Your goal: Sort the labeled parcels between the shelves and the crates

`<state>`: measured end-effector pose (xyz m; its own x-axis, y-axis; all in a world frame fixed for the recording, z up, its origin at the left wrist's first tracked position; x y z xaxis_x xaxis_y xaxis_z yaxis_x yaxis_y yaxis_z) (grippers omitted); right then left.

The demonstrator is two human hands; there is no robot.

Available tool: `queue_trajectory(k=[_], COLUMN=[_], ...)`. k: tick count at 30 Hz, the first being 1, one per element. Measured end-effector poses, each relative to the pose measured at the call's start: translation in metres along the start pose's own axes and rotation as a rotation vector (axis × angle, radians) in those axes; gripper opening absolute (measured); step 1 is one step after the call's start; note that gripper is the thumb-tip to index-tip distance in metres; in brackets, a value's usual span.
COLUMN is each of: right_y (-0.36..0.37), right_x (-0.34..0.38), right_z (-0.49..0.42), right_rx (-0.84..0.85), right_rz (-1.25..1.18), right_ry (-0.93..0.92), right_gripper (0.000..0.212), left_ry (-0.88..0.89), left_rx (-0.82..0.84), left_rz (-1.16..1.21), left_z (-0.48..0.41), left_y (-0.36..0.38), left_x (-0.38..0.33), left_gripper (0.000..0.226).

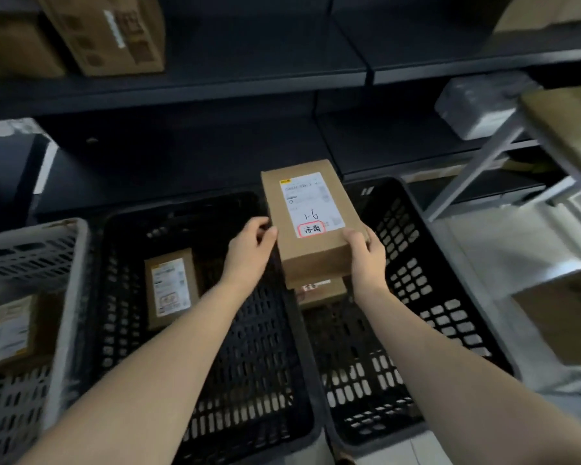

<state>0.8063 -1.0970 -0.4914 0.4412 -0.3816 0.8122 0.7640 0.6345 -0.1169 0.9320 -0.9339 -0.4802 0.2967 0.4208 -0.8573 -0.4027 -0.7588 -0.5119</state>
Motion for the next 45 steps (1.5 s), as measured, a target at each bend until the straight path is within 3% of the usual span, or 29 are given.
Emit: queue_trajectory(k=[9,13,18,22,26,29,33,37,41,45], right_y=[-0.111,-0.122,-0.123,-0.11,-0.09,-0.065,-0.011,0.065,0.155,0.244], right_x=[-0.037,-0.054,-0.068,-0.056,-0.025,-0.001,0.019,0.02,0.009,-0.019], right_z=[-0.078,-0.112,-0.14,-0.139,-0.126,-0.104,-0.058,0.007,0.083,0.154], right_rx=[-0.042,-0.043,0.034,0.103,0.148,0.213,0.312,0.406,0.504,0.565], right_rz=[0.123,0.177,0.127,0.078,0.017,-0.038,0.002,0.063,0.092,0.152], right_ry=[0.068,0.119,0.187,0.156,0.126,0.109,0.057,0.031,-0.048,-0.077], right_gripper=[0.056,0.076,0.049,0.047,0.045,0.051,0.061,0.066,0.065,0.06], left_ry=[-0.157,-0.203,-0.253,-0.24,-0.169,-0.118,-0.158,-0.142,-0.163,-0.169], left_rx=[0.331,0.331,0.236,0.141,-0.02,-0.113,-0.225,-0.363,-0.469,-0.54], left_rz=[0.003,-0.031,0.028,0.091,0.108,0.178,0.265,0.266,0.22,0.172], left_z=[-0.001,-0.005,-0.012,-0.016,-0.029,-0.034,-0.026,0.006,0.057,0.112], left_y=[0.165,0.203,0.213,0.199,0.163,0.124,0.058,-0.037,-0.146,-0.244], left_x=[-0.011,0.006,0.02,0.013,-0.012,-0.034,-0.036,-0.02,0.018,0.065], left_gripper=[0.058,0.056,0.058,0.052,0.048,0.057,0.06,0.054,0.067,0.053])
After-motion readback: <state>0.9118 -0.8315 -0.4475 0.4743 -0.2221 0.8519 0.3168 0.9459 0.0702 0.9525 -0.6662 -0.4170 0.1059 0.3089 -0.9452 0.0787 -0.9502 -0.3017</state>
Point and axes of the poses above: each hand's wrist, its own z-axis away from the middle knuckle, its own y-axis out of the palm, x = y × z, the point moved 6 cm from there along -z, towards the middle knuckle, and after that the axes turned 15 degrees about y, right-handed, at the moved point
